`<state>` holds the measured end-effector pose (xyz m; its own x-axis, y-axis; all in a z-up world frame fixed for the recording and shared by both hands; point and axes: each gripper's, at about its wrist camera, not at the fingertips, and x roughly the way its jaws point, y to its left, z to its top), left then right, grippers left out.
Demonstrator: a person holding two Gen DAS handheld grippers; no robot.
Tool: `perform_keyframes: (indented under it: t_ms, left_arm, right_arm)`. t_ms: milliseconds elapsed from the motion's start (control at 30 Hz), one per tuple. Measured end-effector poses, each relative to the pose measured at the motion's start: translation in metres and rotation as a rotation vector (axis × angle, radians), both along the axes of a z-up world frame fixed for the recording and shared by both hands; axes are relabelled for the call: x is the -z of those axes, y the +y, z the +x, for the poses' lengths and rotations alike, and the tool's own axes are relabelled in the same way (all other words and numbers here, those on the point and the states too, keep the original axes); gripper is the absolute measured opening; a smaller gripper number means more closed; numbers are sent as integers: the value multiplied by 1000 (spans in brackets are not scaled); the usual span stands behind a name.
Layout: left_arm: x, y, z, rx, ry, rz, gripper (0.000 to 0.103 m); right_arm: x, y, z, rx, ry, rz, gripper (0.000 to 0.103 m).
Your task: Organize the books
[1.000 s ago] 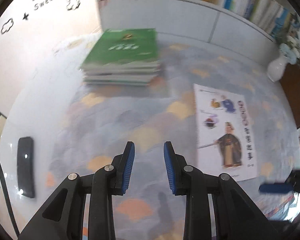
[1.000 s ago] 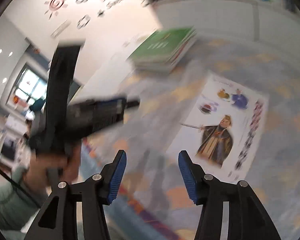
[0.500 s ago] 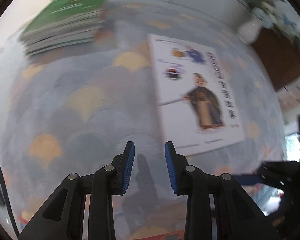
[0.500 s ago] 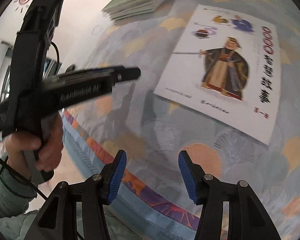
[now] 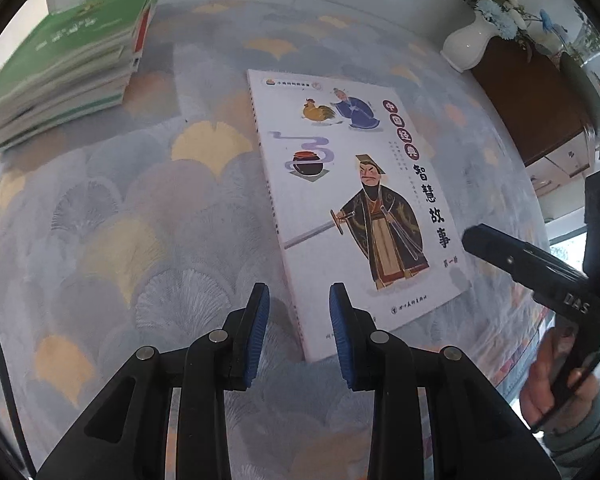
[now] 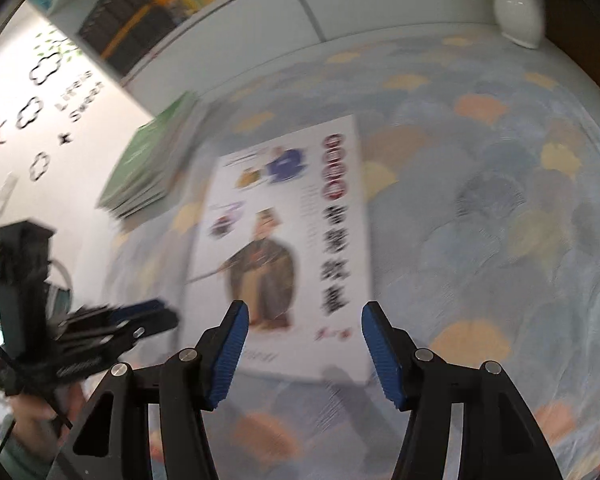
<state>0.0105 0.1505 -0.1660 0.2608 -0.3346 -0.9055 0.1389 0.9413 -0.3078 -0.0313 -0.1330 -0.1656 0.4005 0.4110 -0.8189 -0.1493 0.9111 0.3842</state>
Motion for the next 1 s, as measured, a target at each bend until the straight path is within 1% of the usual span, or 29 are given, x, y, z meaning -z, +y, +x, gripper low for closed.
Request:
perform_keyframes:
  t_ms: [133,200,400,467,567,600,633,667,767,800,867,900,933,967,1000]
  left_arm:
    - [5,-5,6,25,12,5,28]
    - [10,-6,9,32,26,-8,28]
    - [13,-7,20,26,17,-39,29]
    - [15,-2,22,10,22,-75,29]
    - [18,10,27,-52,51,-170,29]
    - [19,13,28,-67,62,-197,29]
    - [19,14,28,-68,64,-206,29]
    - [18,13,28,-62,62,-206,29]
    - [10,2,26,-34,31,-161,29]
    - [4,3,25,-33,10,-171,29]
    - [-12,2,24,-24,-39,-265,29]
    - [-22,3,24,-11,-58,-338,29]
    - [-32,3,25,7,-70,-419,29]
    - [-37,1,27,22,-73,-474,29]
    - [-42,-1,29,38,-77,-511,29]
  right_arm:
    - [2,-7,16,53,-29,8,57]
    - [4,-13,14,85,-34,-23,57]
    - [20,-12,18,78,11,-83,56]
    - [20,-6,21,66,-2,-102,56]
    - [21,2,25,38,-7,-113,56]
    - [21,4,25,33,-13,-109,56]
    - [22,6,25,29,-17,-97,56]
    - [23,7,26,31,-16,-89,56]
    - [23,9,26,27,-14,-85,57]
    - [23,9,26,27,-15,-88,57]
    - [24,6,25,36,-16,-70,61]
    - [24,2,25,47,-13,-42,62]
    - [26,-6,26,67,-3,17,64]
    - [27,-12,27,84,7,65,64]
    - [28,-18,28,98,19,107,64]
